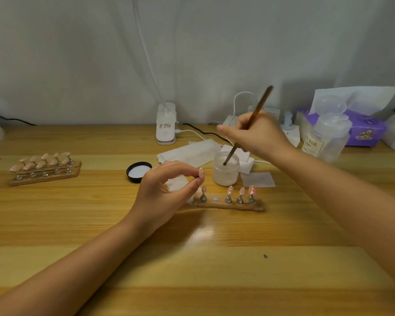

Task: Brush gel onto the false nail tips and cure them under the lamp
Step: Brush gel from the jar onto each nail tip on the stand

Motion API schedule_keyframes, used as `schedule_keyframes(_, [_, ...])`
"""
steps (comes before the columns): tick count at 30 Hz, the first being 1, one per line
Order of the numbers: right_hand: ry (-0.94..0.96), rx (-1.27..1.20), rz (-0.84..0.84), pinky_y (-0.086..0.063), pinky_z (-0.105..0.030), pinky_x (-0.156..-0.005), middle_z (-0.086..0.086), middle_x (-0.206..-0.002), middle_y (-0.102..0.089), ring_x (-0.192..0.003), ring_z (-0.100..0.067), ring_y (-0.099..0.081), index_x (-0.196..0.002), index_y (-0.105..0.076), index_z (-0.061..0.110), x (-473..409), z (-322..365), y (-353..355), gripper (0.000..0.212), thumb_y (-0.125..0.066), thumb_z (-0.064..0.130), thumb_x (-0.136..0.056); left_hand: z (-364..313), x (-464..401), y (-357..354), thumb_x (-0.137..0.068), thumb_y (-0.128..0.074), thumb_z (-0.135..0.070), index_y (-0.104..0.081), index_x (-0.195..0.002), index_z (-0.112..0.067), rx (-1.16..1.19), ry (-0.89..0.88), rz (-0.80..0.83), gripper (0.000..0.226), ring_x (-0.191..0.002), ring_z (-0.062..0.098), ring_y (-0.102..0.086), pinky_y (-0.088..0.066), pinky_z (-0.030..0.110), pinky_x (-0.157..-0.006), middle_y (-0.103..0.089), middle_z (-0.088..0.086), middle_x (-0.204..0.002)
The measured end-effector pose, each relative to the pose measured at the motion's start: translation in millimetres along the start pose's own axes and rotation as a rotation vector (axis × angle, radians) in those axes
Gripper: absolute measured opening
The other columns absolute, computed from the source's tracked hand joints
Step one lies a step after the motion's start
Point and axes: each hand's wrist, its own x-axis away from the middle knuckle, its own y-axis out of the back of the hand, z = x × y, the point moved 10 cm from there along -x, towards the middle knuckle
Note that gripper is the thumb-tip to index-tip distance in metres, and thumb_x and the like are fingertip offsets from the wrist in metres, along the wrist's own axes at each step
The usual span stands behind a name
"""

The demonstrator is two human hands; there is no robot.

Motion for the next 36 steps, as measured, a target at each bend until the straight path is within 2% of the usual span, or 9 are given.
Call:
schedule_keyframes(5, [-0.159,-0.197,-0.119,-0.042,-0.012,-0.046,0.010,-0.035,-0.047,-0.034,0.002,-0.045,-0.055,-0.055,0.012,4.7,-28.7,21.8,0.041,-0.060,0.039,-0.086,-3.7,-0.3,-0.1,-0.075,-0.065,-0.023,-0.069,-0.089,-0.019,0.008,-0.019,0.000,0.015,-0.082,0.010,-0.063,-0.049,0.043,-0.077,-0.070,-0.005,-0.083])
schedule_keyframes(10, [-0.269,-0.271,-0.167,-0.040,-0.022,-0.058,0.009,-0.035,-0.047,-0.033,0.002,-0.045,-0.056,-0.056,0.014,15.8,-49.2,29.1,0.041,-0.058,0.041,-0.087,-4.2,0.0,-0.7,-0.075,-0.064,-0.021,-0.067,-0.092,-0.024,-0.005,-0.037,0.010,0.017,-0.083,0.007,-0.063,-0.049,0.039,-0.077,-0.069,-0.008,-0.085])
schedule_keyframes(17, [-0.220,-0.277,-0.248,-0.040,-0.017,-0.053,0.006,-0.043,-0.050,-0.035,0.003,-0.046,-0.058,-0.056,0.015,25.8,-47.8,46.7,0.039,-0.056,0.038,-0.089,-4.0,-0.2,-0.7,-0.075,-0.064,-0.022,-0.066,-0.091,-0.027,0.002,-0.036,0.006,0.017,-0.083,0.007,-0.063,-0.050,0.043,-0.077,-0.069,-0.009,-0.085])
schedule_keyframes(22, [-0.049,-0.425,-0.332,-0.040,-0.006,-0.047,0.011,-0.045,-0.057,-0.043,0.002,-0.053,-0.064,-0.059,0.019,56.6,-24.0,51.3,0.035,-0.048,0.041,-0.089,-6.9,0.2,-1.9,-0.076,-0.068,-0.019,-0.067,-0.094,-0.022,-0.003,-0.065,0.004,0.019,-0.081,0.007,-0.063,-0.049,0.041,-0.075,-0.069,-0.006,-0.084])
schedule_keyframes(24, [0.125,-0.452,-0.327,-0.043,-0.008,-0.051,0.008,-0.050,-0.059,-0.052,0.000,-0.057,-0.067,-0.060,0.020,79.5,-2.2,43.8,0.035,-0.042,0.043,-0.087,-6.5,0.6,-2.1,-0.075,-0.067,-0.018,-0.068,-0.095,-0.019,-0.018,-0.067,0.003,0.021,-0.081,0.008,-0.062,-0.049,0.044,-0.075,-0.069,-0.005,-0.084])
schedule_keyframes(26, [0.352,-0.339,-0.321,-0.046,-0.015,-0.058,0.010,-0.061,-0.059,-0.062,-0.002,-0.058,-0.071,-0.060,0.017,103.3,21.2,35.6,0.038,-0.037,0.041,-0.090,-6.6,1.2,-2.5,-0.075,-0.066,-0.017,-0.069,-0.095,-0.017,-0.032,-0.073,0.006,0.021,-0.081,0.009,-0.062,-0.049,0.049,-0.074,-0.069,-0.004,-0.083])
schedule_keyframes(28, [0.473,-0.184,-0.334,-0.045,-0.026,-0.064,0.010,-0.068,-0.057,-0.067,-0.002,-0.055,-0.072,-0.063,0.011,118.2,33.5,26.6,0.047,-0.034,0.040,-0.094,-7.5,1.4,-3.5,-0.076,-0.067,-0.017,-0.069,-0.095,-0.017,-0.046,-0.087,0.017,0.020,-0.080,0.010,-0.062,-0.048,0.050,-0.073,-0.069,-0.003,-0.082])
schedule_keyframes(31, [0.493,-0.122,-0.364,-0.042,-0.034,-0.069,0.015,-0.071,-0.054,-0.070,-0.002,-0.053,-0.070,-0.066,0.010,121.7,38.3,21.3,0.052,-0.033,0.042,-0.095,-8.4,1.3,-5.2,-0.077,-0.069,-0.017,-0.070,-0.095,-0.018,-0.074,-0.103,0.026,0.018,-0.079,0.009,-0.060,-0.048,0.048,-0.071,-0.068,-0.004,-0.081])
schedule_keyframes(36, [0.492,-0.119,-0.357,-0.040,-0.034,-0.072,0.017,-0.072,-0.055,-0.071,-0.003,-0.053,-0.071,-0.067,0.011,120.6,39.5,13.0,0.050,-0.034,0.041,-0.094,-8.2,1.4,-5.9,-0.075,-0.065,-0.015,-0.067,-0.097,-0.020,-0.085,-0.102,0.028,0.022,-0.078,0.008,-0.058,-0.047,0.047,-0.070,-0.066,-0.004,-0.080])
